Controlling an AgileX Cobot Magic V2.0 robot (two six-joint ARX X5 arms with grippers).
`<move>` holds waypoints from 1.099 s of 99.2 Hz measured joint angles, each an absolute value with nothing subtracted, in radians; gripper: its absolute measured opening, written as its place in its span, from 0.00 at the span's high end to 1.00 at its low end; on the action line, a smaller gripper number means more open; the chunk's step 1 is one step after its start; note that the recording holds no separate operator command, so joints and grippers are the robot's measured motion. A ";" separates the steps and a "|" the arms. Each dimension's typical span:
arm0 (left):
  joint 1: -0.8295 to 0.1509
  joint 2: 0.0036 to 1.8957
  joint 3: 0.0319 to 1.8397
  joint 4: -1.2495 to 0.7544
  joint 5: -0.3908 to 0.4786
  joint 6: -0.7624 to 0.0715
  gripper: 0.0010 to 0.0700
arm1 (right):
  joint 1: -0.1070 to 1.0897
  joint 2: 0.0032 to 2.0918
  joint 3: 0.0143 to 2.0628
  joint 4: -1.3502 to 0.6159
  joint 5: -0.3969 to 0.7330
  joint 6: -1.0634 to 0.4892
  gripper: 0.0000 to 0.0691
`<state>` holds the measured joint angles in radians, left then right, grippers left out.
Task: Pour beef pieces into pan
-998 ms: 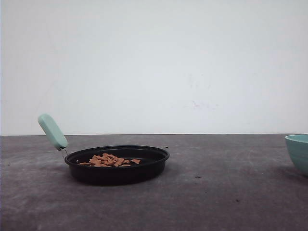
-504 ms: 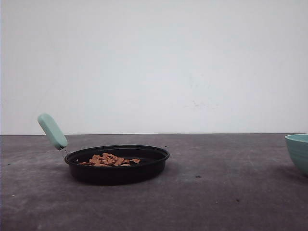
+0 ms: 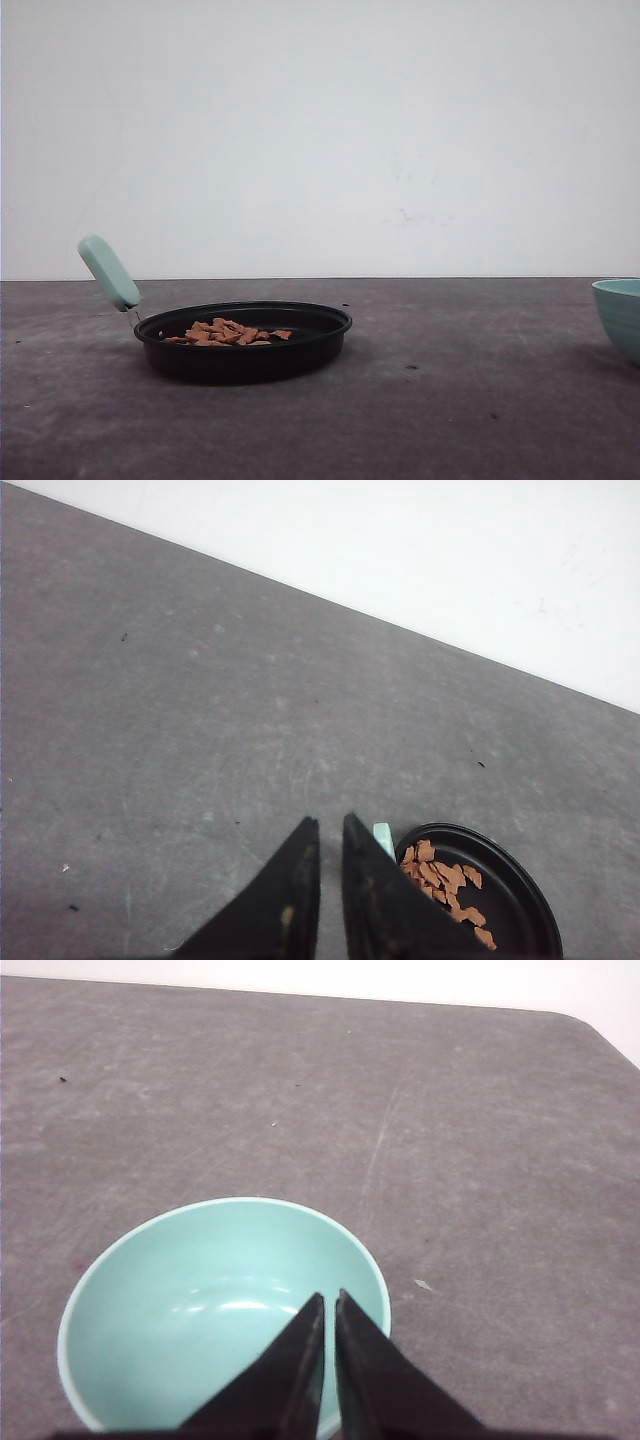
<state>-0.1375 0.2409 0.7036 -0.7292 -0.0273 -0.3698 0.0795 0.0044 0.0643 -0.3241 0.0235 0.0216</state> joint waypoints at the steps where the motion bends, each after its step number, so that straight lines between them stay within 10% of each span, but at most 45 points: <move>1: -0.138 0.241 0.704 -0.729 -0.028 -0.365 0.99 | 0.080 0.004 0.064 -0.324 0.023 0.022 0.98; 48: -0.140 0.048 0.371 -0.349 -0.029 0.131 0.99 | 0.080 0.004 0.064 -0.324 0.023 0.022 0.98; 70: -0.140 0.007 0.088 -0.331 -0.057 0.070 0.99 | 0.080 0.004 0.064 -0.323 0.026 0.021 0.98; 109: -0.115 0.004 0.111 -0.454 -0.233 0.041 0.99 | 0.080 0.004 0.064 -0.317 0.026 0.015 0.98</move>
<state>-0.1154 0.0044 0.1112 -0.4538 -0.2325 0.0406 0.0795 0.0044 0.0639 -0.3168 0.0257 0.0151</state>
